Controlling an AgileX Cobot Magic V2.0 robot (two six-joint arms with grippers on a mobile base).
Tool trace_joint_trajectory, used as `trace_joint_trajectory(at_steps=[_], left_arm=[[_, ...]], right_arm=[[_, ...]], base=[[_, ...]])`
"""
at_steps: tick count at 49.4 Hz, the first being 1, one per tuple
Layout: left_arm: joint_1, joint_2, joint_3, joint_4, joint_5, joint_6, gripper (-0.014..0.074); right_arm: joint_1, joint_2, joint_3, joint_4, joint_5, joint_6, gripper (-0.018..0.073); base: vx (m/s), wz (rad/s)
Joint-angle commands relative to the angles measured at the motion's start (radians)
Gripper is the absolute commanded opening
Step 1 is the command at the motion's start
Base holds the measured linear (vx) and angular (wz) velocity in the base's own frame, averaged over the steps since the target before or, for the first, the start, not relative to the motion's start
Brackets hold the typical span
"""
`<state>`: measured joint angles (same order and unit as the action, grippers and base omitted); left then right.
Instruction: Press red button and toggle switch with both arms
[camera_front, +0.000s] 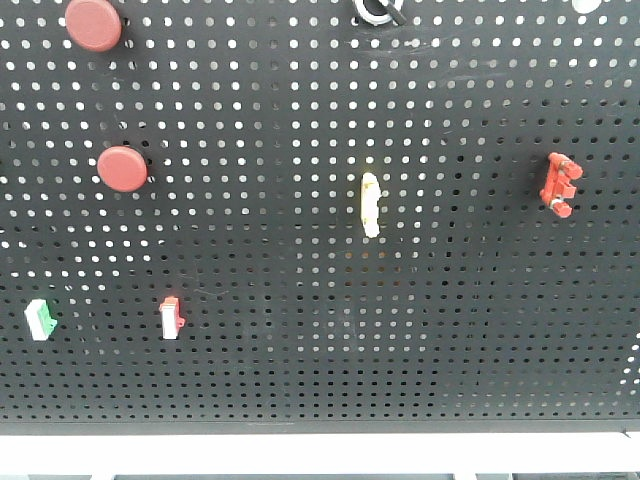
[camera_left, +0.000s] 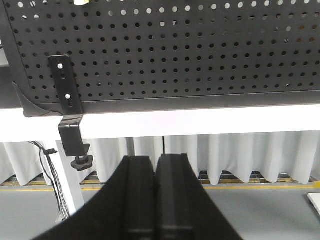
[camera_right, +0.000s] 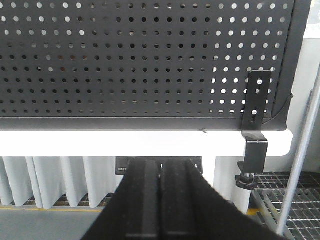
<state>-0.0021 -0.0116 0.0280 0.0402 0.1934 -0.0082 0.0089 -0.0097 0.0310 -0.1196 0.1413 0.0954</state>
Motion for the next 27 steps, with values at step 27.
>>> trace_joint_trajectory(at_steps=[27], left_arm=[[0.001, 0.006, 0.026, -0.009, -0.081, -0.008, 0.0002]], right_arm=[[-0.006, -0.018, 0.011, -0.004, -0.078, -0.009, -0.0003]], base=[[0.00, 0.00]])
